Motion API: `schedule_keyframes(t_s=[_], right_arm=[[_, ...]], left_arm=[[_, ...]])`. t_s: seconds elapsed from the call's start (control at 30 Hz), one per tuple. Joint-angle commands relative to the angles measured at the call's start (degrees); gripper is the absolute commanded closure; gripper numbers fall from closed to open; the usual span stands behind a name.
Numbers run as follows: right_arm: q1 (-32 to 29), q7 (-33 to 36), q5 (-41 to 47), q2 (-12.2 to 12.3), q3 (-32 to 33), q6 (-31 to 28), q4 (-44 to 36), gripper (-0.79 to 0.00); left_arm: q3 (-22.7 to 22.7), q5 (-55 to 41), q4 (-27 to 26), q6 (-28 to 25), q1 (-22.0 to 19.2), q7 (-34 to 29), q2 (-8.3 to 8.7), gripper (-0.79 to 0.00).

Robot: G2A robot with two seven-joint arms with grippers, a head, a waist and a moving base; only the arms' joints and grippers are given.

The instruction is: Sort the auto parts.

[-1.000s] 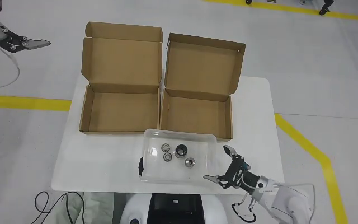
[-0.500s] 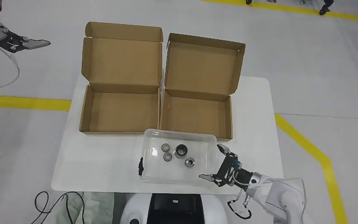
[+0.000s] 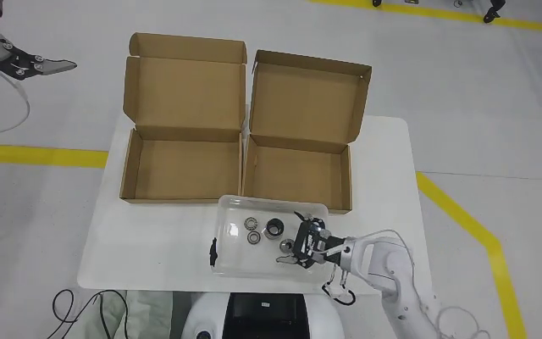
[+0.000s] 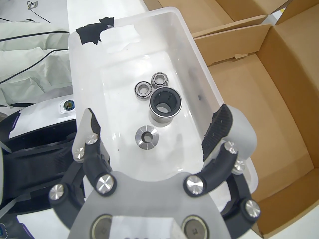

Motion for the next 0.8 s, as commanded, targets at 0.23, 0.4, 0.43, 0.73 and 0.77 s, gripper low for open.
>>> schedule_keyframes(t_s=[0.23, 0.4, 0.43, 0.73, 0.77], right_arm=[[5.01, 1.92, -1.07, -0.18, -4.74, 2.37, 4.64, -0.671], [7.17, 4.01, -0.56, -0.33, -7.24, 3.46, 6.43, -0.674], [7.49, 4.27, -0.52, -0.36, -7.63, 3.89, 6.75, -0.677], [10.09, 5.26, -0.11, -0.5, -10.83, 5.73, 9.19, -0.662], [10.38, 5.39, -0.02, -0.52, -11.21, 5.9, 9.39, -0.659]], left_arm=[[0.0, 0.0, 0.0, 0.0, 0.0, 0.0, 0.0, -0.785], [0.0, 0.0, 0.0, 0.0, 0.0, 0.0, 0.0, -0.785], [0.0, 0.0, 0.0, 0.0, 0.0, 0.0, 0.0, -0.785], [0.0, 0.0, 0.0, 0.0, 0.0, 0.0, 0.0, -0.785], [0.0, 0.0, 0.0, 0.0, 0.0, 0.0, 0.0, -0.785]])
